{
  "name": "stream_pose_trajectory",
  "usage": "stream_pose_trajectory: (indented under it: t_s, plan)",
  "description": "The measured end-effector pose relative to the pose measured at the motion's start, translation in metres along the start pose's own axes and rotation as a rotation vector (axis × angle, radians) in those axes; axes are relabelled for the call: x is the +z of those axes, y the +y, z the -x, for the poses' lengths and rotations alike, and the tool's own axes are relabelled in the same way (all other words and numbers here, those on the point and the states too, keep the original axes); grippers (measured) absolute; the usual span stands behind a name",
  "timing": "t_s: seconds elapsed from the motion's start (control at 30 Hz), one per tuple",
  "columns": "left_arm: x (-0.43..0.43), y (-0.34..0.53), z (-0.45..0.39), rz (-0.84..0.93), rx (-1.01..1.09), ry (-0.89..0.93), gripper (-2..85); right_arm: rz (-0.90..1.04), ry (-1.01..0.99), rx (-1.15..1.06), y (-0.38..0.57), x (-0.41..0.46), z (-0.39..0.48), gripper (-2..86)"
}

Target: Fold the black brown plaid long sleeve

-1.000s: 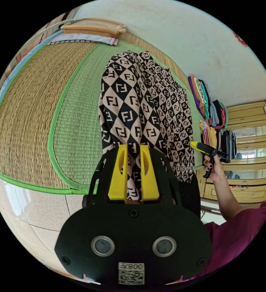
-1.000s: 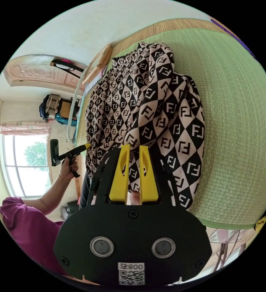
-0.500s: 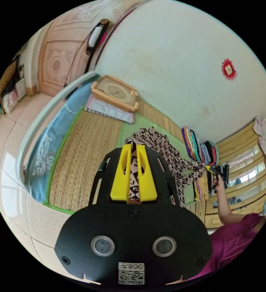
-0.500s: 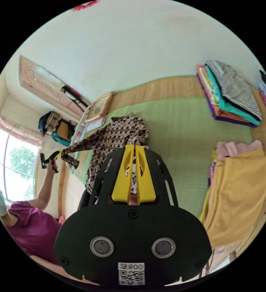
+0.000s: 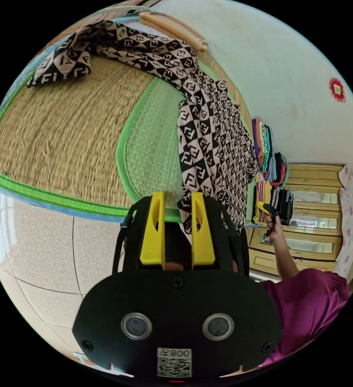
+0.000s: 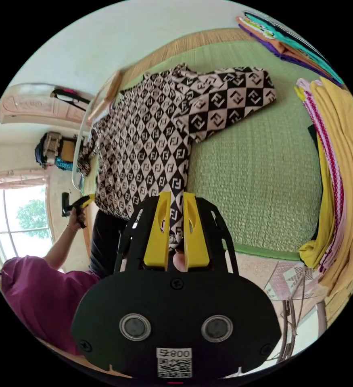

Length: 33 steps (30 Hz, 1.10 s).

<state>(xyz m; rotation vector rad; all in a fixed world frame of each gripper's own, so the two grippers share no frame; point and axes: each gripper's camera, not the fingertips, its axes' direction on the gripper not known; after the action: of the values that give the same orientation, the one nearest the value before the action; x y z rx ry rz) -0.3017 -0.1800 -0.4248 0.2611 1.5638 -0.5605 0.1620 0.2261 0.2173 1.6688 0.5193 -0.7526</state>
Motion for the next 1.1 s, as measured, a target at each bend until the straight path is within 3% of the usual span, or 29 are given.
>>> stream_pose_trajectory:
  t_s: [0.07, 0.27, 0.5, 0.6, 0.87, 1.1]
  plan:
    - [0.006, 0.004, -0.004, 0.011, 0.037, -0.027, 8.9, 0.023, 0.103, 0.007, 0.017, 0.03, 0.026, 6.0]
    - [0.003, 0.021, 0.006, 0.1, 0.051, -0.032, 4.1, 0.062, 0.04, 0.01, 0.029, 0.07, 0.061, 2.7]
    - [-0.043, 0.089, 0.041, 0.026, -0.029, 0.037, 3.7, 0.085, -0.053, -0.018, 0.065, 0.074, 0.086, 1.4]
    - [-0.058, 0.109, 0.057, -0.02, -0.062, 0.032, 4.2, 0.008, -0.049, -0.004, 0.082, 0.057, 0.096, 2.2]
    - [-0.076, 0.09, 0.05, -0.093, -0.022, 0.001, 4.3, -0.198, 0.295, -0.142, 0.014, 0.009, 0.163, 8.0]
    - [-0.045, 0.056, 0.028, -0.049, 0.051, 0.106, 2.2, 0.004, 0.531, -0.22, -0.043, 0.095, 0.181, 5.6]
